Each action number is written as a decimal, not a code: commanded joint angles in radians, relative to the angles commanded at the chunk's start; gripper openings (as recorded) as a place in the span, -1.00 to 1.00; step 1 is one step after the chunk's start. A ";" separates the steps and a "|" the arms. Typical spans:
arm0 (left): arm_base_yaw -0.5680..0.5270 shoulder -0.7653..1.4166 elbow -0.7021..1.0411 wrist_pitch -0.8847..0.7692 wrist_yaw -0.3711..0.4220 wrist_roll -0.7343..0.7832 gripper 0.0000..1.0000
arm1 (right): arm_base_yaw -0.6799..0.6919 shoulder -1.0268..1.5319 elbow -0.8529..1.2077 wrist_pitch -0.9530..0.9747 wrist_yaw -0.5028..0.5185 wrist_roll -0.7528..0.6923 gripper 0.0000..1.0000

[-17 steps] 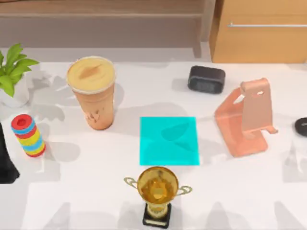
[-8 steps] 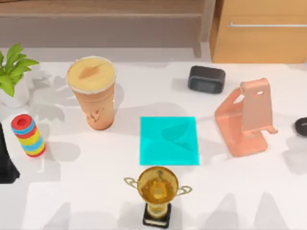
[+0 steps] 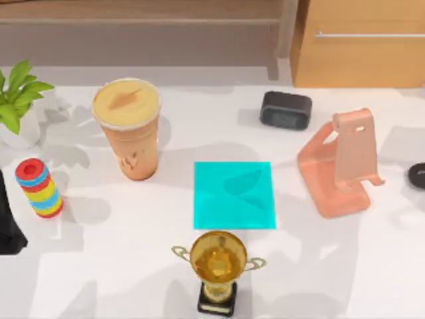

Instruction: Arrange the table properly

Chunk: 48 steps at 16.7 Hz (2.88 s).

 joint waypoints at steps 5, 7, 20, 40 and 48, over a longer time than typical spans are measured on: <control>0.000 0.000 0.000 0.000 0.000 0.000 1.00 | 0.008 0.451 0.344 -0.253 -0.025 -0.320 1.00; 0.000 0.000 0.000 0.000 0.000 0.000 1.00 | 0.013 0.595 0.453 -0.333 -0.038 -0.420 1.00; 0.000 0.000 0.000 0.000 0.000 0.000 1.00 | 0.022 0.814 0.581 -0.411 -0.062 -0.567 1.00; 0.000 0.000 0.000 0.000 0.000 0.000 1.00 | 0.025 0.909 0.404 -0.133 -0.062 -0.563 -0.36; 0.000 0.000 0.000 0.000 0.000 0.000 1.00 | 0.025 0.909 0.404 -0.133 -0.062 -0.563 -1.00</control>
